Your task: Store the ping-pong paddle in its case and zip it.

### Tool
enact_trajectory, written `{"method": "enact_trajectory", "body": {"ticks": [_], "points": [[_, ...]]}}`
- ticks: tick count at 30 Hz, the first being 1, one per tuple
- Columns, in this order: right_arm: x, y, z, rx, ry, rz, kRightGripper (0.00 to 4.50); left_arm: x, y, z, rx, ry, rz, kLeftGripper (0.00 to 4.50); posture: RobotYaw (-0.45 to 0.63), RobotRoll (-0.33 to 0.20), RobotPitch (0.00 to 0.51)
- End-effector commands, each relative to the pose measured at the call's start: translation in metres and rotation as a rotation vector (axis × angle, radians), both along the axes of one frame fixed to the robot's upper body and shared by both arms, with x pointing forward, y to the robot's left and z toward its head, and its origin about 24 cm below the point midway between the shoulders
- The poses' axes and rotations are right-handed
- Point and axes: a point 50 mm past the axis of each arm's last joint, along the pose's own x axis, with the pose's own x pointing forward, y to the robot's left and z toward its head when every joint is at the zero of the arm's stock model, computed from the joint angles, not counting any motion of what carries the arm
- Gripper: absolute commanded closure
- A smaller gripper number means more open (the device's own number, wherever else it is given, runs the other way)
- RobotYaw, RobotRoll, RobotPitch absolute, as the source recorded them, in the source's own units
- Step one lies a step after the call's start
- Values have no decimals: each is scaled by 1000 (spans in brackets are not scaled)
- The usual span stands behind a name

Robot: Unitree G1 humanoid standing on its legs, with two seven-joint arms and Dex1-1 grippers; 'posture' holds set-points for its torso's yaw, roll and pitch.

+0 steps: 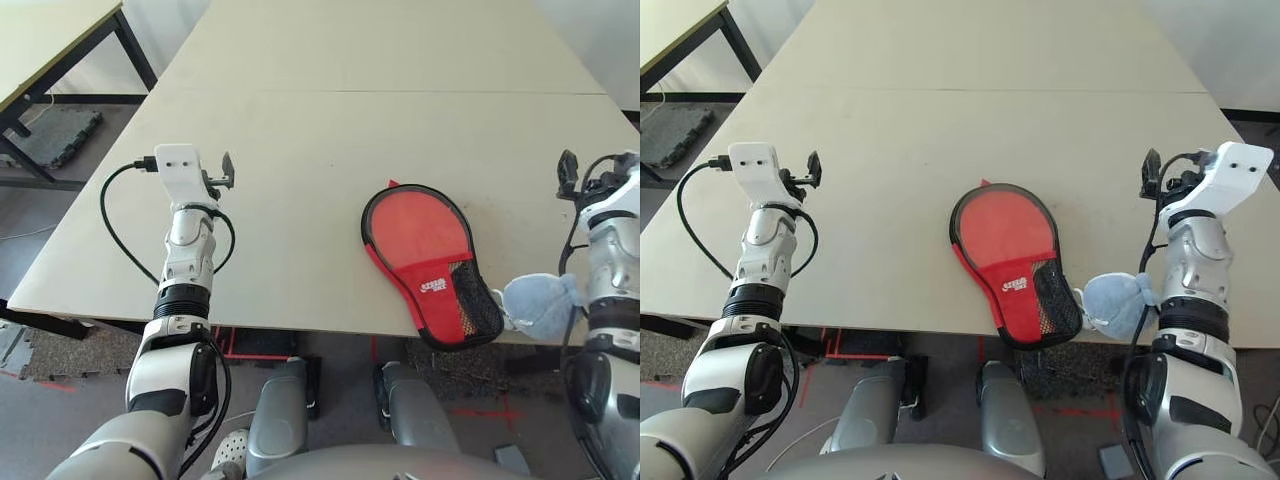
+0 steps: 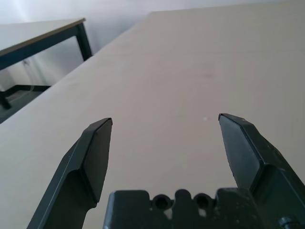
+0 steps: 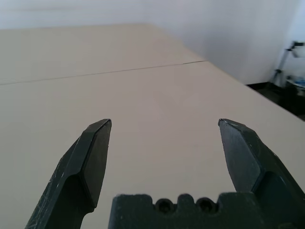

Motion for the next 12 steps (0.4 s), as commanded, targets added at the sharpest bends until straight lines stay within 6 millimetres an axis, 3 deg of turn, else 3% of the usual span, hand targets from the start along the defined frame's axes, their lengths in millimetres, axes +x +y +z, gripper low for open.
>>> {"method": "enact_trajectory", "body": {"ticks": [1, 12], "points": [[0, -3, -6, 19, 7, -23, 41, 0, 2, 0, 7, -16, 27, 0, -34, 0, 87], [2, 0, -13, 26, 28, -24, 41, 2, -5, 0, -2, -30, 16, 0, -32, 0, 100]]}}
